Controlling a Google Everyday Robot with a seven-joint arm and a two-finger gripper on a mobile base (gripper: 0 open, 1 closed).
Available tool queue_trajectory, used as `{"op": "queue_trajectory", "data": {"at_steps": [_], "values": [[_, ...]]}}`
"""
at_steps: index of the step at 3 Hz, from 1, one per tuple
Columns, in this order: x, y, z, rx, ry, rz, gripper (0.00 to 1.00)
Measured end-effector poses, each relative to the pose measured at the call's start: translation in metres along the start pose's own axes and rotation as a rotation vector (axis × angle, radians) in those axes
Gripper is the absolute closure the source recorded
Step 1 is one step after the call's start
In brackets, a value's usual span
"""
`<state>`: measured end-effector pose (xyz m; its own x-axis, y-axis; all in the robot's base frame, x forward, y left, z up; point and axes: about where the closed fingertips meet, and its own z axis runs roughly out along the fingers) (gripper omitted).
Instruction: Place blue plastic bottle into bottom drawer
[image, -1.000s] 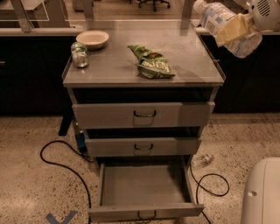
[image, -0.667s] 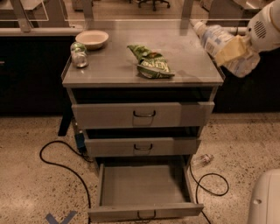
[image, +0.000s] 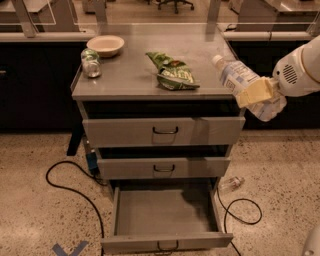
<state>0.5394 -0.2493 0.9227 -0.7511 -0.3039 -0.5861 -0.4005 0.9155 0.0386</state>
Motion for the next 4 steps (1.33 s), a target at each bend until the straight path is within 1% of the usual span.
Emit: {"op": "queue_trajectory", "data": {"at_steps": [1, 2, 3, 4], "values": [[-0.006, 0.0, 0.003, -0.007, -0.022, 0.005, 1.0], [0.009, 0.008, 0.018, -0.048, 0.002, 0.016, 1.0], [0.064, 0.017, 0.044, -0.113, 0.106, 0.078, 1.0], [0.152, 0.057, 0.079, -0.255, 0.258, 0.16, 1.0]]}}
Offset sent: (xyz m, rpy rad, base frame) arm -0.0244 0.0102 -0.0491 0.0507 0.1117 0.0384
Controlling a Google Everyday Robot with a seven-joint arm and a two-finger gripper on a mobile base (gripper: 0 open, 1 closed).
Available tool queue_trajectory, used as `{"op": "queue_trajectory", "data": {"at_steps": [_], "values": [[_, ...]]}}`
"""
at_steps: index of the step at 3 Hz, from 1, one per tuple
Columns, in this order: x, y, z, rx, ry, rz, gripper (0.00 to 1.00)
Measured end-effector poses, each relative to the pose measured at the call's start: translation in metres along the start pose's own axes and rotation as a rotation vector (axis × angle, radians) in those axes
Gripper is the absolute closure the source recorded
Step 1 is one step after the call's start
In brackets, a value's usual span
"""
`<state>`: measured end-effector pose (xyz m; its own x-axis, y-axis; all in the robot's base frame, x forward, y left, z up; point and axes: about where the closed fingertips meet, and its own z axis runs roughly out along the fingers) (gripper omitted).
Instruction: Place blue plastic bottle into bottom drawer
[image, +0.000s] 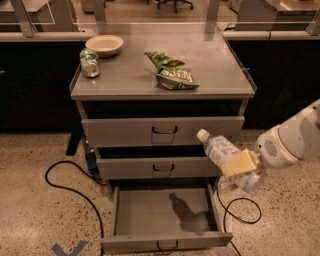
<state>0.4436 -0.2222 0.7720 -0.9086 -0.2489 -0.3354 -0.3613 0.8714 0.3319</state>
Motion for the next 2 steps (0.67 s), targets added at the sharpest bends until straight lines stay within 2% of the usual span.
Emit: {"op": "queue_trajectory", "data": {"at_steps": [1, 2], "values": [[-0.0017, 0.0105, 0.0069, -0.04, -0.02, -0.009, 1.0], [-0.0078, 0.0126, 0.0093, -0.051, -0.04, -0.007, 1.0]]}}
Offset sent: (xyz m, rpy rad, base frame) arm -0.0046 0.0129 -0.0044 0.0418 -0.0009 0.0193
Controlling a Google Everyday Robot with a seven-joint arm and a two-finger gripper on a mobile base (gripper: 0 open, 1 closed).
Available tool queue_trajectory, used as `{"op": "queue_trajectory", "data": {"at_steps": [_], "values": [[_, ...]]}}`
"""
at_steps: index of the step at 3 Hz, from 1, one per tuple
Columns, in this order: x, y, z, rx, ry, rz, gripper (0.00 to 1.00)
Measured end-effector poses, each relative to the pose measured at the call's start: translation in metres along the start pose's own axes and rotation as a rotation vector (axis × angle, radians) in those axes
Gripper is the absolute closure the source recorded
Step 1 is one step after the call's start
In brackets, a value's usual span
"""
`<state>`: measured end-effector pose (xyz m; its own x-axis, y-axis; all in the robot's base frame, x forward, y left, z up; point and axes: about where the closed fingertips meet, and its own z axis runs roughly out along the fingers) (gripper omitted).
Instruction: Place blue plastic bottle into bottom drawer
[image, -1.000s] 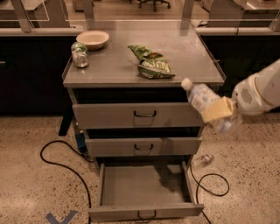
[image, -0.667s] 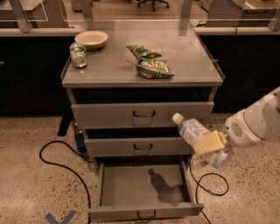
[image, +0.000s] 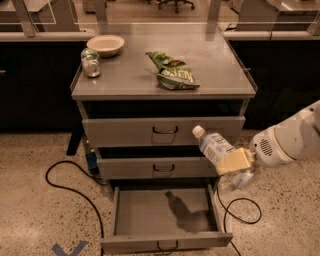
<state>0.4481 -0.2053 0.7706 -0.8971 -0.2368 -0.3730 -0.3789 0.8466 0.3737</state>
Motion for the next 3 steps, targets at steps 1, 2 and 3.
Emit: {"op": "queue_trajectory", "data": {"at_steps": [1, 2, 3], "values": [[0.037, -0.008, 0.036, -0.017, 0.075, 0.057, 1.0], [0.095, -0.033, 0.114, 0.03, 0.172, 0.116, 1.0], [0.092, -0.033, 0.117, 0.026, 0.163, 0.118, 1.0]]}}
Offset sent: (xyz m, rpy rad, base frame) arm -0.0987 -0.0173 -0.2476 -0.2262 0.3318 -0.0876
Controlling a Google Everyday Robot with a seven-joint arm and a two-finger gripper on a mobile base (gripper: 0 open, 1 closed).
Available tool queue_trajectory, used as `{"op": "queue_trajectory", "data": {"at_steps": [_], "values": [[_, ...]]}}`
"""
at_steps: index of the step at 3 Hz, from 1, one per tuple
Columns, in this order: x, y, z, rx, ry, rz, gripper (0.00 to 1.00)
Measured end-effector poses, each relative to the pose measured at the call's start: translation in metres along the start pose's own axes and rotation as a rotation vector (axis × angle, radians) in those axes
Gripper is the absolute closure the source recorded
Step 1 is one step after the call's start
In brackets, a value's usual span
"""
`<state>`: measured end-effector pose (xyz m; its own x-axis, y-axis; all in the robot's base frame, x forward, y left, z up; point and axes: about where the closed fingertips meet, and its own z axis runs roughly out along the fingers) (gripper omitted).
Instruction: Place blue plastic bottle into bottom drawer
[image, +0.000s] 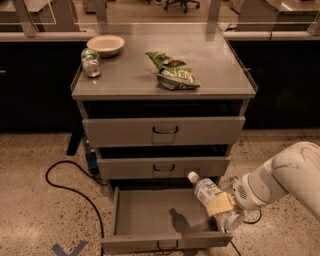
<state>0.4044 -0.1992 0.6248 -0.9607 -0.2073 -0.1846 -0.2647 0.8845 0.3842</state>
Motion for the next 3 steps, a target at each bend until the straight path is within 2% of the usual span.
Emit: {"op": "queue_trajectory", "data": {"at_steps": [1, 2, 3], "values": [[-0.017, -0.015, 0.033, -0.006, -0.026, -0.013, 1.0], [-0.048, -0.029, 0.085, 0.065, -0.093, -0.006, 1.0], [-0.061, -0.043, 0.086, 0.117, -0.138, -0.012, 1.0]]}}
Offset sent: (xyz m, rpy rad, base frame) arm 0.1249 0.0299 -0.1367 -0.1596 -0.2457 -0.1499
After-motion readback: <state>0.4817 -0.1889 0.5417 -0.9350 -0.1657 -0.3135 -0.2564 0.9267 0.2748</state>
